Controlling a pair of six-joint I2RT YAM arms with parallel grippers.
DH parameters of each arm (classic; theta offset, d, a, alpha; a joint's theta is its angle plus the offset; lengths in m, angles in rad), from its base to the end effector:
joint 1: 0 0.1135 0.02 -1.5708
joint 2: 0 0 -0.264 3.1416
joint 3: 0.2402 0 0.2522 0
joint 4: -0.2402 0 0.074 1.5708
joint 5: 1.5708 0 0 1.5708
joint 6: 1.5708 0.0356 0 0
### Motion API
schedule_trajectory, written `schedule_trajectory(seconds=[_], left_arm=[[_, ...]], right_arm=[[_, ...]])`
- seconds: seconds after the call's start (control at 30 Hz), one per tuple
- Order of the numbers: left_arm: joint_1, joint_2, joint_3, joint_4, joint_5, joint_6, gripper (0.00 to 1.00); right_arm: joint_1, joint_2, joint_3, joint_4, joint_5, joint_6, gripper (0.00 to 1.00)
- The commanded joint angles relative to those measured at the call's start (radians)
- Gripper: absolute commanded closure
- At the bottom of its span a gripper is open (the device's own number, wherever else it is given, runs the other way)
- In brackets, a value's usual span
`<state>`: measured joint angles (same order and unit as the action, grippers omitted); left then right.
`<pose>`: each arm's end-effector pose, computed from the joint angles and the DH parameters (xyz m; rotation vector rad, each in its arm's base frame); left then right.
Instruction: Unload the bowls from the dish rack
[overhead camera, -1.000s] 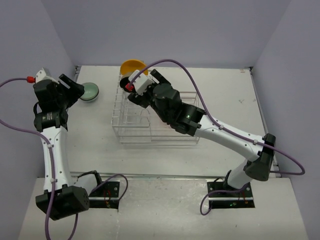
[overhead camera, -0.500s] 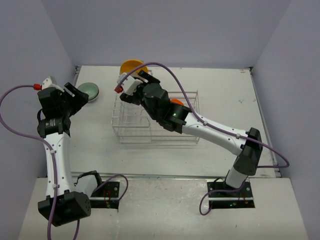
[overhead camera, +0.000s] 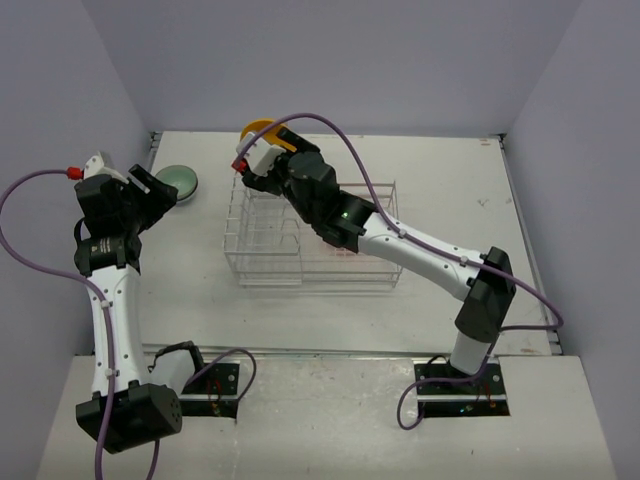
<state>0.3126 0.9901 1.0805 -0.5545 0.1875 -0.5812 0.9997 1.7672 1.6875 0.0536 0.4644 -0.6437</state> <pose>0.2030 0.0586 0.3673 -0.7753 1.8922 -0.3591 0.2438 0.3500 0.4100 -0.8943 1.3206 -0.0936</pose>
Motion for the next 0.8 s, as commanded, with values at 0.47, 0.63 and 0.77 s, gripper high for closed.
schedule_trajectory(seconds=[0.47, 0.63, 0.77], left_arm=[[-0.003, 0.009, 0.021, 0.057, 0.032, 0.03, 0.26], [-0.003, 0.012, 0.018, 0.061, 0.038, 0.029, 0.26], [-0.003, 0.015, 0.022, 0.067, 0.04, 0.03, 0.26]], right_arm=[[-0.024, 0.057, 0.066, 0.049, -0.055, 0.036, 0.3], [-0.03, 0.069, 0.067, 0.052, -0.059, 0.042, 0.35], [-0.032, 0.077, 0.069, 0.058, -0.063, 0.049, 0.37]])
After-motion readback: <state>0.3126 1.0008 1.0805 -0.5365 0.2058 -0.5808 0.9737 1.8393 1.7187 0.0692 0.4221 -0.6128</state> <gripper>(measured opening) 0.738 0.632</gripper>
